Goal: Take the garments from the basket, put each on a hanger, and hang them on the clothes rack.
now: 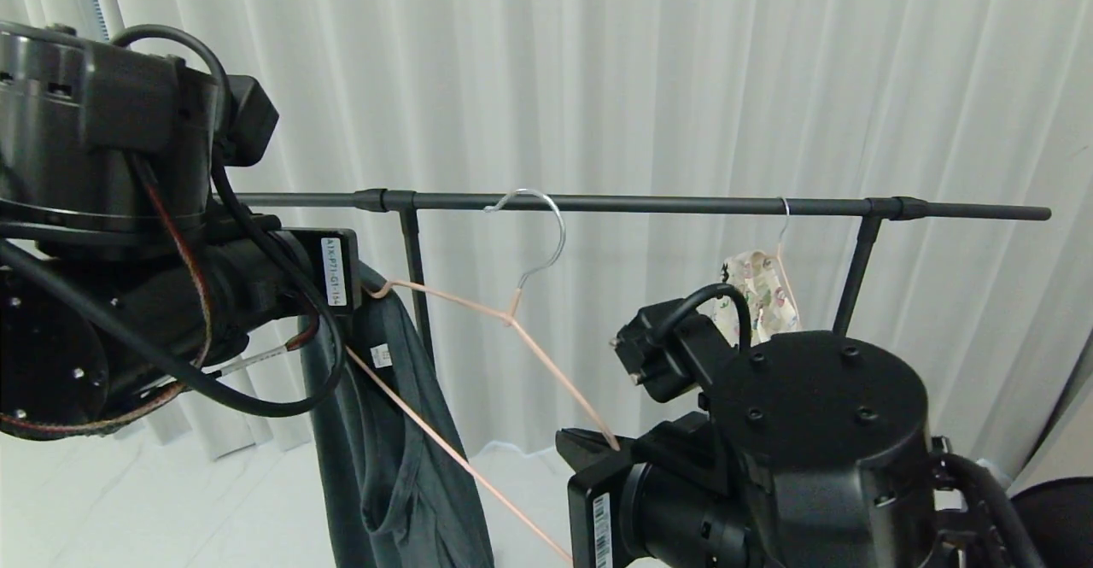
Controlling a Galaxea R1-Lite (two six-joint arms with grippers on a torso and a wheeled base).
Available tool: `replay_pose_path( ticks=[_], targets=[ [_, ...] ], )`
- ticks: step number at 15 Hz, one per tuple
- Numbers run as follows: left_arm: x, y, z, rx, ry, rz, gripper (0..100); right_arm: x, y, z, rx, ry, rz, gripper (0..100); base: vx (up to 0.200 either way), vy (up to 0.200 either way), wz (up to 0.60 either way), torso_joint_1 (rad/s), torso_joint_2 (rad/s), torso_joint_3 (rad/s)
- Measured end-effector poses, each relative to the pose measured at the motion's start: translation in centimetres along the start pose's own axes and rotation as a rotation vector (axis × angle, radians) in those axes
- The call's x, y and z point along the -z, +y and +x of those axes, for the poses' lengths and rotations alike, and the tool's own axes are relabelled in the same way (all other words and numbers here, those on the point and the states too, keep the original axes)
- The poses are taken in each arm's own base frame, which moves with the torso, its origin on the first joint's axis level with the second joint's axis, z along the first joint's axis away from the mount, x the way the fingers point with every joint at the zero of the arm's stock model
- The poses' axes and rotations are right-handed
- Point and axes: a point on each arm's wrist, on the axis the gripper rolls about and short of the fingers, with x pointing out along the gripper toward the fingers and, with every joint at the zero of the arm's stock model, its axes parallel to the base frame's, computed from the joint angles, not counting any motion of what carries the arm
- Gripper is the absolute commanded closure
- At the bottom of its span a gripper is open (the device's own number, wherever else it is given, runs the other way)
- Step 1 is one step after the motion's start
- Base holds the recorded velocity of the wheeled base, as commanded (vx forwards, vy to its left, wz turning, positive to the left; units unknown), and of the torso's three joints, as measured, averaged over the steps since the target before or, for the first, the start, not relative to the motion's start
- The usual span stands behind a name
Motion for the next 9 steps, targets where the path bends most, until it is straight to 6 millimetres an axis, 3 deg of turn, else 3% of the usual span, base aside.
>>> replay_pose_path(
  ticks=[5, 9],
  targets=[
    [0.1, -0.4, -0.1, 0.015, 0.003, 0.007, 100, -1.2, -0.4, -0.2, 0.021, -0.052, 0.021, 100, 0.0, 0.0, 0.0, 0.0, 0.0, 0.0],
    [0.0, -1.6, -1.2, 0.081, -0.011, -0.024, 100, -1.9, 0.6, 1.4, 0.006, -0.089, 0.038, 100, 0.0, 0.0, 0.0, 0.0, 0.0, 0.0]
  ],
)
